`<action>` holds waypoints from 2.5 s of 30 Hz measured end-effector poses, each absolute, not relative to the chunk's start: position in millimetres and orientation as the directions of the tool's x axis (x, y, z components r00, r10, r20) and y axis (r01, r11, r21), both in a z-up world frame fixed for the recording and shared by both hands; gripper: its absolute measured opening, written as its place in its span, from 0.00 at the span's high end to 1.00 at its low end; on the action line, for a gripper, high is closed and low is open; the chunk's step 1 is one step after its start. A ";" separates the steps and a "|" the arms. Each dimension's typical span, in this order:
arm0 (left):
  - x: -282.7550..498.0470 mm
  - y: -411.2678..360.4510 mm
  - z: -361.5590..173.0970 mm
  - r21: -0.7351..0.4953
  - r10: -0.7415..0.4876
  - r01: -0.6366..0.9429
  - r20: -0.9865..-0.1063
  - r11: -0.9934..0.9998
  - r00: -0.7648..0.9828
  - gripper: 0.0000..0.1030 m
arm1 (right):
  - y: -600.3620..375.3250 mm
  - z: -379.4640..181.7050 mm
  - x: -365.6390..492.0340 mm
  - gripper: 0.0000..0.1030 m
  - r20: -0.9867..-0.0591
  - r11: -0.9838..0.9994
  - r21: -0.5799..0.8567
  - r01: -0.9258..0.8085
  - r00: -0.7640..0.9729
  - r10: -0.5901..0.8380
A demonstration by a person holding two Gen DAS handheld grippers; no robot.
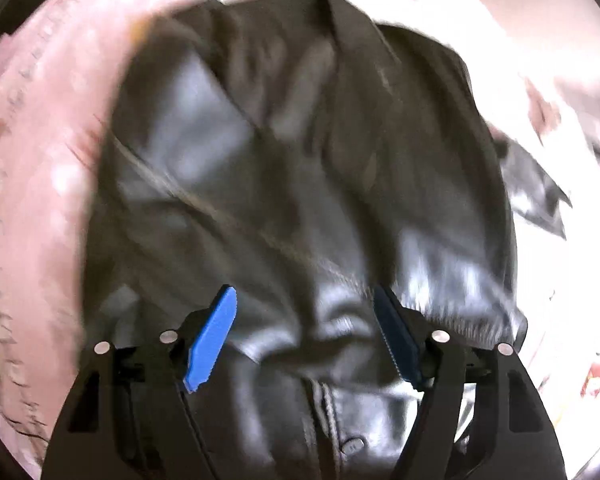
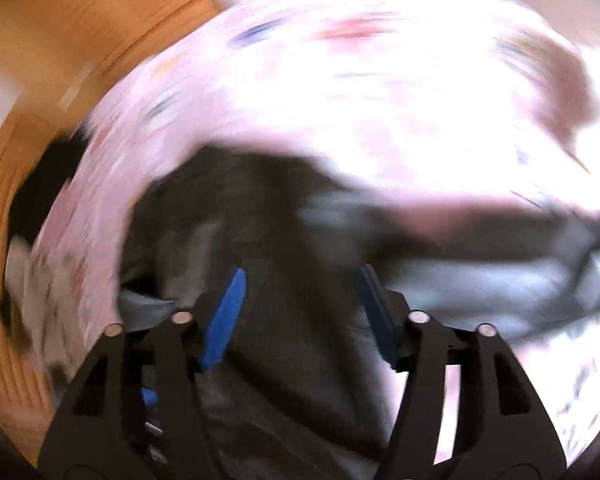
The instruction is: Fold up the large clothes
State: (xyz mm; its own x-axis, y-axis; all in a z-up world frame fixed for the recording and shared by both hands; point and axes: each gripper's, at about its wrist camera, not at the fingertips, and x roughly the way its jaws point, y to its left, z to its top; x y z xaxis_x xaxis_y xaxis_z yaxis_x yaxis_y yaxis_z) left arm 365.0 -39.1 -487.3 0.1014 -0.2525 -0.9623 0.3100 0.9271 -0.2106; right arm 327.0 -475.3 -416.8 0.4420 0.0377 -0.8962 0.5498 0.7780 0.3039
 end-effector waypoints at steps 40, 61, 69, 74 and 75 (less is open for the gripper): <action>387.5 -179.7 -528.3 -0.004 -0.037 0.421 -0.997 0.907 0.071 0.23 | -747.5 -597.1 127.2 0.73 -0.750 -0.107 0.648 0.754 0.656 0.085; 388.5 -145.4 -531.6 -0.049 -0.081 0.371 -0.994 0.927 0.069 0.23 | -667.0 -424.7 214.6 0.97 -0.589 0.522 0.711 0.471 0.805 0.075; 379.9 -62.8 -512.9 -0.009 -0.036 0.171 -0.988 0.985 0.150 0.23 | -476.8 -360.2 320.1 0.97 -0.490 0.659 0.738 0.146 0.787 0.374; 361.6 6.8 -518.9 0.034 0.029 0.040 -0.991 0.999 0.131 0.23 | -335.7 -368.1 353.0 0.97 -0.450 0.620 0.785 -0.016 0.673 0.587; 355.2 23.6 -526.2 0.069 0.066 0.024 -0.991 0.997 0.114 0.23 | -299.0 -373.7 357.3 0.97 -0.434 0.595 0.802 -0.059 0.628 0.646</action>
State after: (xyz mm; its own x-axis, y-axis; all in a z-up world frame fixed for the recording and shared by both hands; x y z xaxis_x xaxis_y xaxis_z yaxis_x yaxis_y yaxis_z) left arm 355.2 23.6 -526.2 0.1136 0.0663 -0.9913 0.0244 0.9973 0.0694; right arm 357.3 -299.0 -373.7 0.6280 0.6462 -0.4336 -0.0586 0.5949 0.8017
